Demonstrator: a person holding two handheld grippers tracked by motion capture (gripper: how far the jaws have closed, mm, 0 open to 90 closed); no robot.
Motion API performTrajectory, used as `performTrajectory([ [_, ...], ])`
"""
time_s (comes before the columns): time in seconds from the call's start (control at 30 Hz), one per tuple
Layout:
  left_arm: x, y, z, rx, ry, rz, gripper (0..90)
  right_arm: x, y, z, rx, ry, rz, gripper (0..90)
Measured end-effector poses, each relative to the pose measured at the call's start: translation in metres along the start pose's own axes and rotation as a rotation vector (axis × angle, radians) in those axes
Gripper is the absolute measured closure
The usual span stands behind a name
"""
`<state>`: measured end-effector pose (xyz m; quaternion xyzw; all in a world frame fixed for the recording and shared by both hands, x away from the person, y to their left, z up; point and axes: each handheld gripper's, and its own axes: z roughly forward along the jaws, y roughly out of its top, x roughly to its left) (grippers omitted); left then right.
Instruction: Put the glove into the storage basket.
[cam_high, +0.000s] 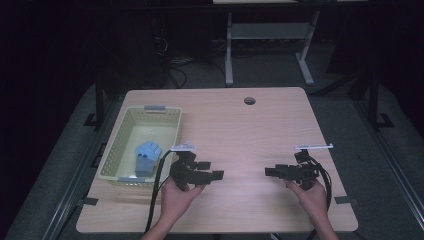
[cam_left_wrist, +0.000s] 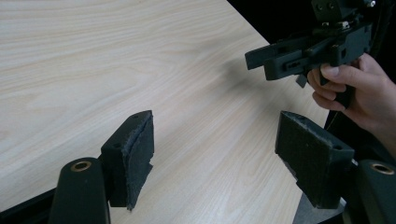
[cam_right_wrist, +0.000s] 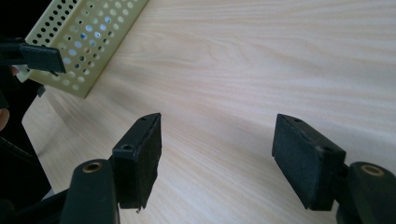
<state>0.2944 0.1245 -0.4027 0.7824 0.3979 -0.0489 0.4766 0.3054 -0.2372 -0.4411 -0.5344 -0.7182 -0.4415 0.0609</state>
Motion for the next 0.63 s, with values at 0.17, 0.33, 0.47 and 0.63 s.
performTrajectory([
  [0.17,-0.007,-0.005,0.006,0.006,0.0,0.03,27.9,-0.004,-0.008,-0.004,0.005,0.007,0.018,32.4],
  [0.33,-0.011,-0.013,0.011,-0.001,-0.024,0.046,27.2,-0.006,-0.019,-0.011,-0.013,0.014,0.015,31.6],
  [0.47,-0.012,-0.019,0.013,-0.013,-0.039,0.043,26.7,-0.007,-0.029,-0.015,-0.046,0.028,0.033,31.4],
  [0.63,-0.016,-0.033,0.016,-0.012,-0.058,0.065,26.5,-0.006,-0.037,-0.022,-0.079,0.015,0.012,30.7],
])
